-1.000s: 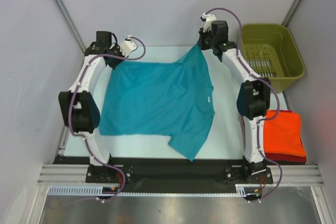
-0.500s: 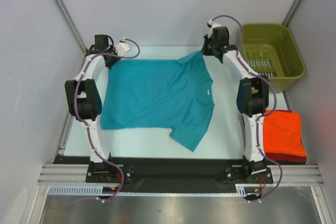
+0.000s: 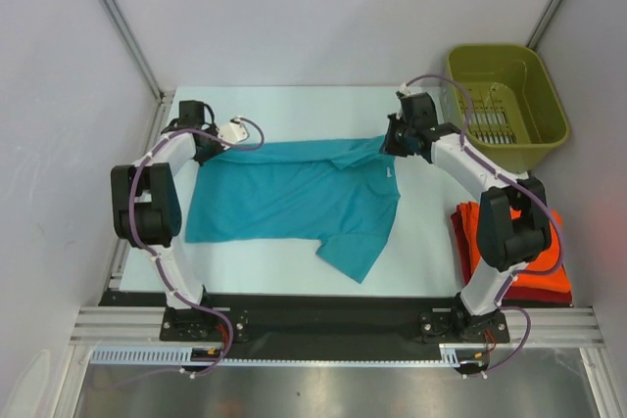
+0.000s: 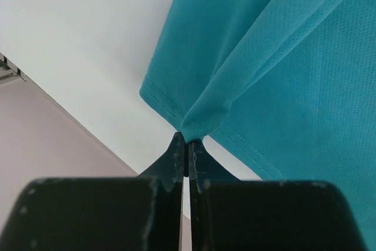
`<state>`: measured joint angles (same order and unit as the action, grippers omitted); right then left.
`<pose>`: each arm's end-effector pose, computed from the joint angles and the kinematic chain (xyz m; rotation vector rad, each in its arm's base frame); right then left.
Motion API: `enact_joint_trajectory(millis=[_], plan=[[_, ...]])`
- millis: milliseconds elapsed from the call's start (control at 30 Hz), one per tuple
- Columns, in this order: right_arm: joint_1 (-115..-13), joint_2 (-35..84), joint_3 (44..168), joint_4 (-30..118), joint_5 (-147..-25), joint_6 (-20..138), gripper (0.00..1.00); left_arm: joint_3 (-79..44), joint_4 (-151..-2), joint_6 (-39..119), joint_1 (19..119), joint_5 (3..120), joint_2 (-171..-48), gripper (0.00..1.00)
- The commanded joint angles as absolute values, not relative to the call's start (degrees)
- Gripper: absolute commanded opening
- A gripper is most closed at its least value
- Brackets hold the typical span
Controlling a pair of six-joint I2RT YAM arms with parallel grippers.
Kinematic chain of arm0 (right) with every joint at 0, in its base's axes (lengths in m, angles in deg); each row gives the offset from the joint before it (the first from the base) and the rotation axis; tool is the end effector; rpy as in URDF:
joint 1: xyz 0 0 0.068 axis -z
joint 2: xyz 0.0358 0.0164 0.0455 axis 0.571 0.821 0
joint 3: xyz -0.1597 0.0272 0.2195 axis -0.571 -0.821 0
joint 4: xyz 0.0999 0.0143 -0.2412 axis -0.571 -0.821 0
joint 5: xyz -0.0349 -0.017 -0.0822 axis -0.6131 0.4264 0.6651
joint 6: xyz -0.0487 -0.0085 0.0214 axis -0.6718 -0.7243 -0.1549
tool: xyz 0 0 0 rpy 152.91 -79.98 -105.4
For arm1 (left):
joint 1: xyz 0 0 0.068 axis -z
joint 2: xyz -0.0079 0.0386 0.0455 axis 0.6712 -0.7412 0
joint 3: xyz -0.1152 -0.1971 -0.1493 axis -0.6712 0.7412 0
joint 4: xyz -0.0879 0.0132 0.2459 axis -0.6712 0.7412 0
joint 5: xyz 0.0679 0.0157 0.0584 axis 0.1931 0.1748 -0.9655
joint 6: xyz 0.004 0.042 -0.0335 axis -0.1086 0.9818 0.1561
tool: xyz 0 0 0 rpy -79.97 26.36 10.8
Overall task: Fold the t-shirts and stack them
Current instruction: Fold the tshirt
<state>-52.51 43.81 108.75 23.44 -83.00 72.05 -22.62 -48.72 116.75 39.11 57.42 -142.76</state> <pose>0.3760 0.1231 0.2631 -0.0015 2.3626 0.4245 0.4043 0.0189 0.1983 1.3714 2.1999 0.3637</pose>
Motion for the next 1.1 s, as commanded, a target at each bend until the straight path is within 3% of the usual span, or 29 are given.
enact_joint_trajectory(millis=[0, 400, 467, 500, 533, 600, 667, 767, 833, 900, 1067], plan=[[-52.3, 40.2, 104.6, 22.2, -82.2, 76.6, 0.0, -22.5, -51.2, 119.7, 37.8, 56.8, -140.1, 0.01], [-54.9, 38.6, 94.4, 24.0, -80.6, 78.4, 0.0, -22.2, -48.7, 122.0, 37.5, 56.9, -141.1, 0.0], [-54.9, 39.3, 95.1, 24.0, -81.6, 78.4, 0.01, -22.5, -48.1, 121.9, 37.6, 56.9, -141.5, 0.14], [-54.9, 39.7, 95.4, 23.6, -82.0, 78.5, 0.2, -22.8, -47.6, 121.7, 37.5, 57.1, -141.5, 0.27], [-54.9, 40.3, 96.5, 22.9, -82.2, 78.3, 0.32, -24.2, -45.6, 121.6, 37.6, 57.8, -141.7, 0.46], [-54.7, 40.2, 97.5, 19.9, -80.6, 77.9, 0.45, -26.2, -41.8, 121.7, 37.1, 59.5, -141.3, 0.58], [-53.9, 38.0, 98.2, 19.6, -78.1, 77.1, 0.5, -30.5, -35.7, 120.3, 36.3, 64.8, -140.4, 0.67], [-50.8, 36.4, 99.0, 24.8, -80.9, 76.0, 0.57, -41.6, -23.7, 115.8, 32.5, 78.2, -141.8, 0.73], [-48.9, 38.4, 101.2, 26.0, -81.8, 75.8, 0.51, -45.7, -25.7, 109.2, 30.2, 80.9, -143.9, 0.74], [-48.4, 43.5, 105.2, 27.4, -81.5, 74.6, 0.41, -44.6, -35.0, 98.7, 31.0, 74.0, -146.1, 0.71], [-47.7, 53.4, 113.9, 31.1, -83.9, 74.4, 0.51, -45.9, -37.8, 90.9, 34.2, 65.9, -152.6, 0.7]])
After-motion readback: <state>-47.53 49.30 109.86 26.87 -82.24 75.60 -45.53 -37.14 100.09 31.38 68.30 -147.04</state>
